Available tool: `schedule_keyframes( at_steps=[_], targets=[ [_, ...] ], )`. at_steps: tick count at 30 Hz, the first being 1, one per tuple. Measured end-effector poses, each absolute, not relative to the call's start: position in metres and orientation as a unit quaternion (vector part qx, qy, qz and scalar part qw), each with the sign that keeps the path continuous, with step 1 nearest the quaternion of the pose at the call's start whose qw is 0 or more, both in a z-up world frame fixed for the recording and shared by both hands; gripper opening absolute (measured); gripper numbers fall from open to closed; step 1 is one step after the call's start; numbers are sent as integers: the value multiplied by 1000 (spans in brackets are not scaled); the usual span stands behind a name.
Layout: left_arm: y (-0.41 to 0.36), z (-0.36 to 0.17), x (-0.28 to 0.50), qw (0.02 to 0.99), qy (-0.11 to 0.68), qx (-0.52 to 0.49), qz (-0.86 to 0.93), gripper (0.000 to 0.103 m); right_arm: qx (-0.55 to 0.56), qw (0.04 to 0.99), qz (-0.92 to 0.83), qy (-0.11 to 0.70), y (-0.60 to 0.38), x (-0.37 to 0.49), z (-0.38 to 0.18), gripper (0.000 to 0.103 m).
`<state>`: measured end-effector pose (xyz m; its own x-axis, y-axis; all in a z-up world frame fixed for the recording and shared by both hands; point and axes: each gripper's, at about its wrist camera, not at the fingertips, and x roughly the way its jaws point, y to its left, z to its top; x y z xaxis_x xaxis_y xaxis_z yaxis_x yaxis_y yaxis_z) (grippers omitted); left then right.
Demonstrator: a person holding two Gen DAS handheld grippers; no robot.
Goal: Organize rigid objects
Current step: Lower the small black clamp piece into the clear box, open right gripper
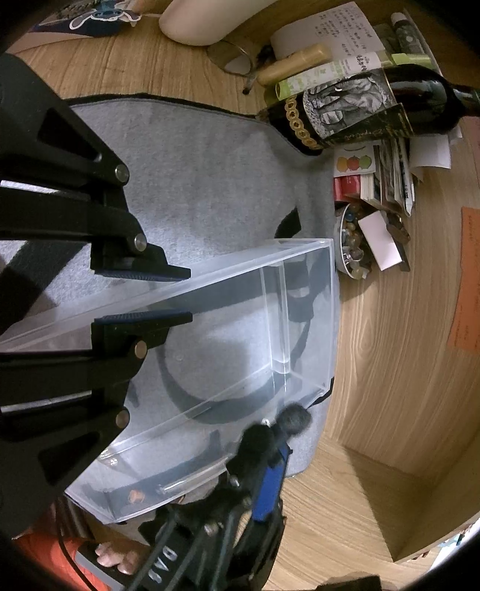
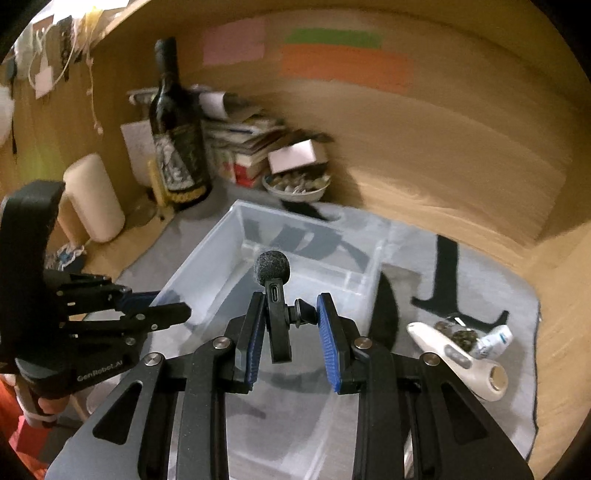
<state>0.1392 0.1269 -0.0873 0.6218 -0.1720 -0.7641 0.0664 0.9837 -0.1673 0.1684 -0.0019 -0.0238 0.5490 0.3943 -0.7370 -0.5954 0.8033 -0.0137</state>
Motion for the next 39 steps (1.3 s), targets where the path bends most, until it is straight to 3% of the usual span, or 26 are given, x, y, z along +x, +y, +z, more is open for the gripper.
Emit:
schedule_keyframes(
  at_steps=[17,19,21,25,30,39],
  targets=[
    [126,-88,139,899,430,-61,-66,16,-184,815,306,456,27,178,-55,27],
    [127,-88,139,899,429,-61,-66,16,-185,814,304,458,27,178,-55,35],
    [127,-88,139,899,429,-60,-66,16,-187,819,303,449,26,176,-53,50],
    [127,-88,139,899,429,-60,-66,16,-185,832,301,428,22,171,-44,52],
    [127,-88,139,899,429,-61,-66,16,-175,854,287,397,12,165,-29,67],
    [127,-88,140,899,429,-58,-67,16,-143,894,229,357,-34,151,-6,74]
  ],
)
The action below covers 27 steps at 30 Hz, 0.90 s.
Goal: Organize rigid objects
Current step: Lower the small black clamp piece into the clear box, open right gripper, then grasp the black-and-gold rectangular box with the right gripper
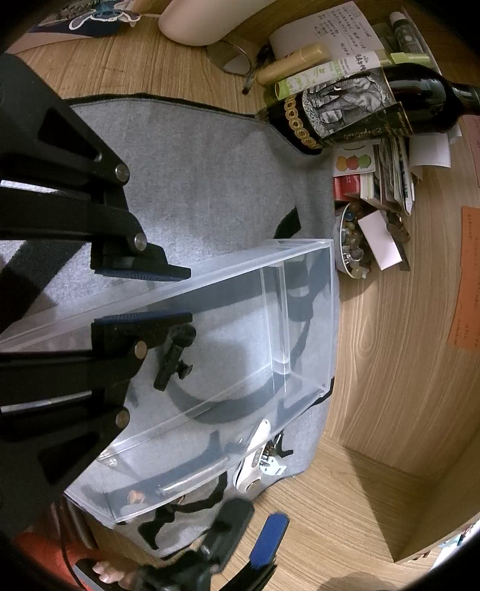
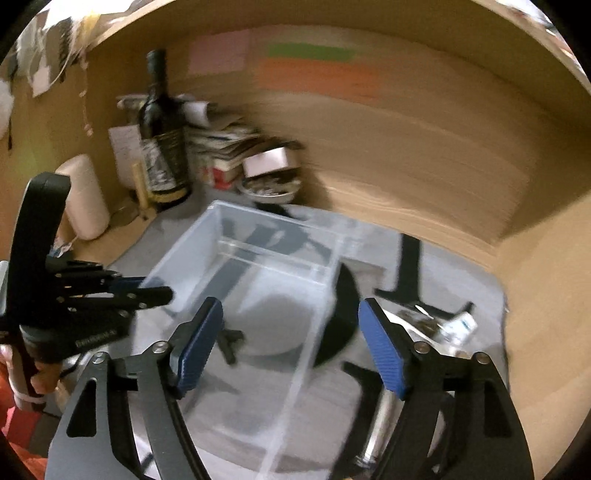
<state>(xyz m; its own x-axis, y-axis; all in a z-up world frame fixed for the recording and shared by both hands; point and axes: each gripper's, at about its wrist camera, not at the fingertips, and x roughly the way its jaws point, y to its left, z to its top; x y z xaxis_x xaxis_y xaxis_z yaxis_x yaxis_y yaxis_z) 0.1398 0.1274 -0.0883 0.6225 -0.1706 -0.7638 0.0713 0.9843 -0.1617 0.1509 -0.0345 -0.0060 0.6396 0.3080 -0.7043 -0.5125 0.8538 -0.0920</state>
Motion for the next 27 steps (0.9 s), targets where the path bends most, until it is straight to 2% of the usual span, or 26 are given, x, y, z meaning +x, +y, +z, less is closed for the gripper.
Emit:
schedule_keyframes(
  at_steps=[11,27],
  targets=[
    [127,-89,141,899,430,-55,-67,16,-121,906,123,387,-116,138,-22,74],
    [128,-88,140,898,431,-56,-65,16,-94,863,83,490,-156,124,-105,74]
  ],
)
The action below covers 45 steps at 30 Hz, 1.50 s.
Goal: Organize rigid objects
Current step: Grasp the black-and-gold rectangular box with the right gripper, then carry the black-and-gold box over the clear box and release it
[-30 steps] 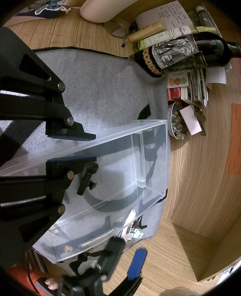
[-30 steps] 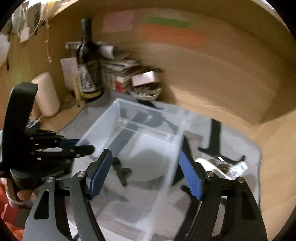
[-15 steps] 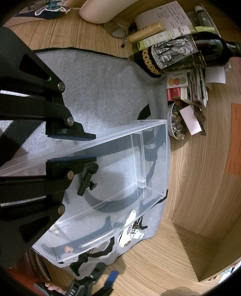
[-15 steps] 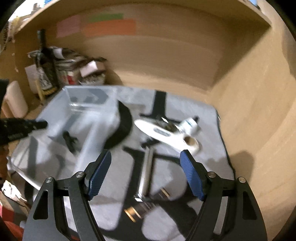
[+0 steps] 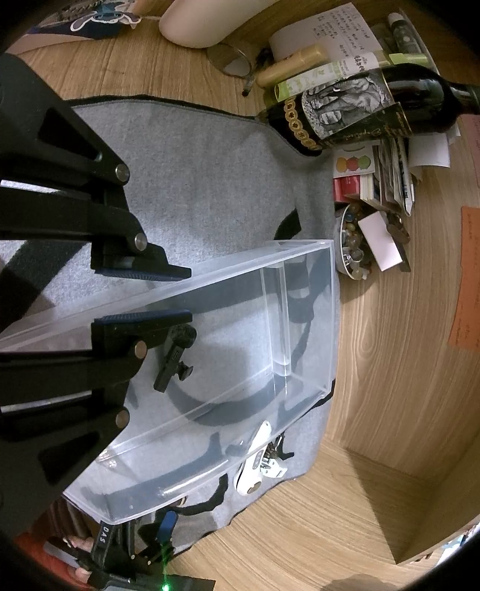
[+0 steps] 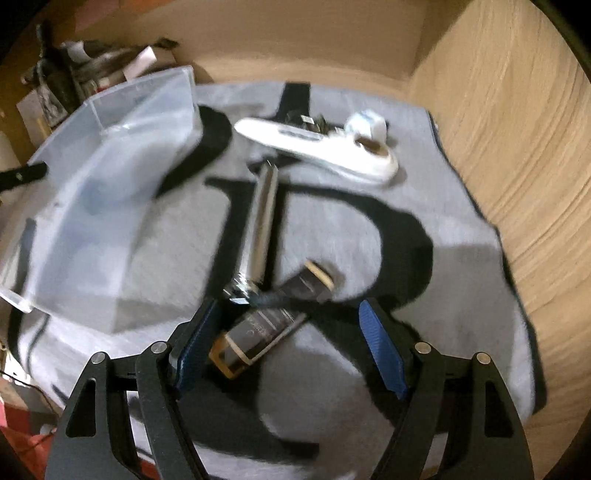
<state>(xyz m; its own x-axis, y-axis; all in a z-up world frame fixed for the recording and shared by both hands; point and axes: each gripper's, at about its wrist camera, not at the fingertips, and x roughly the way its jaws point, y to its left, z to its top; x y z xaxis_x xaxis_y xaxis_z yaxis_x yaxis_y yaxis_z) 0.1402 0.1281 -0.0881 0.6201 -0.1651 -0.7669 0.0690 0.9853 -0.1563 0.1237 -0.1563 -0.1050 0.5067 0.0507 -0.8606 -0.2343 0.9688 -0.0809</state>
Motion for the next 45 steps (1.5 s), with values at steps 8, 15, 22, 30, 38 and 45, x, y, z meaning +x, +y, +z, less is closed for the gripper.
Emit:
schedule_keyframes(
  at_steps=[8,15,22,30,38,45],
  targets=[
    [129,-88,140,899,430,-57,-66,16,-68,873,49,480,-190,121,-101,65],
    [129,-88,140,899,430,-56,-65,16,-67,877,63,471,-182,129,-101,38],
    [129,-88,140,899,430,-56,-65,16,-58,882,49,466,-188,135,-98,21],
    [129,-88,140,899,430,-56,-65,16,-49,903,38,425,-191,139,-67,21],
    [130,-88,140,899,430,-55,-65,16,-46,924,85,369,-160,148,-22,21],
    [129,-88,140,899,430,-56,-65,16,-66,931,141,329,-118,152,2,21]
  ],
)
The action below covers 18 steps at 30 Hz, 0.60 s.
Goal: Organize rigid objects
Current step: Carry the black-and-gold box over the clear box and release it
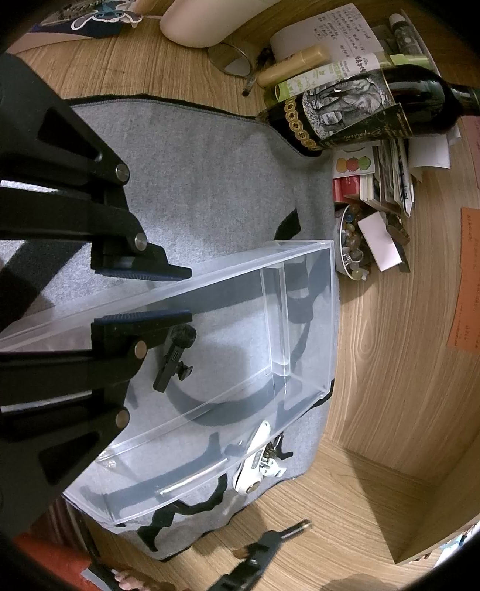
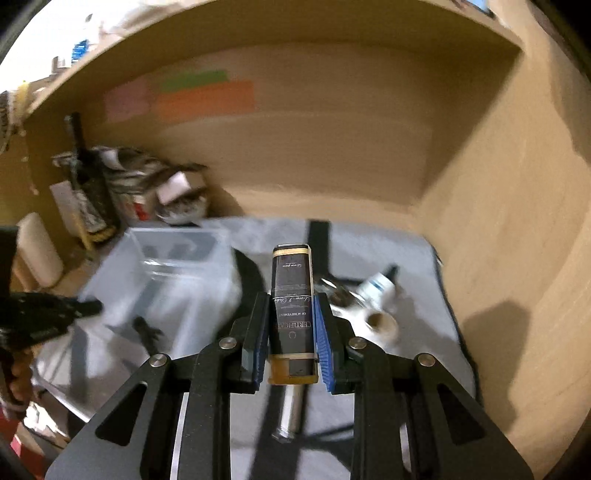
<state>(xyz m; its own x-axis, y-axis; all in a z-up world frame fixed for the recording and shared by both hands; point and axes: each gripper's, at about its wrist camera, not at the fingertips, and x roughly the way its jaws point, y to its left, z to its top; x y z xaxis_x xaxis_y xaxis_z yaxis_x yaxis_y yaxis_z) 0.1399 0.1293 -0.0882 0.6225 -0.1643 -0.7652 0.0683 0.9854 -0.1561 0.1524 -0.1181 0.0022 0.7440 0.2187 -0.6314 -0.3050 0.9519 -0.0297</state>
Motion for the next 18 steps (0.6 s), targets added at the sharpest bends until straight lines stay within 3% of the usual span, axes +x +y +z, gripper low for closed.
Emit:
schedule_keyframes(
  at_steps=[18],
  targets=[
    [129,-88,140,899,429,-55,-64,16,-138,896,239,349,-25,171,-16,21]
  ],
)
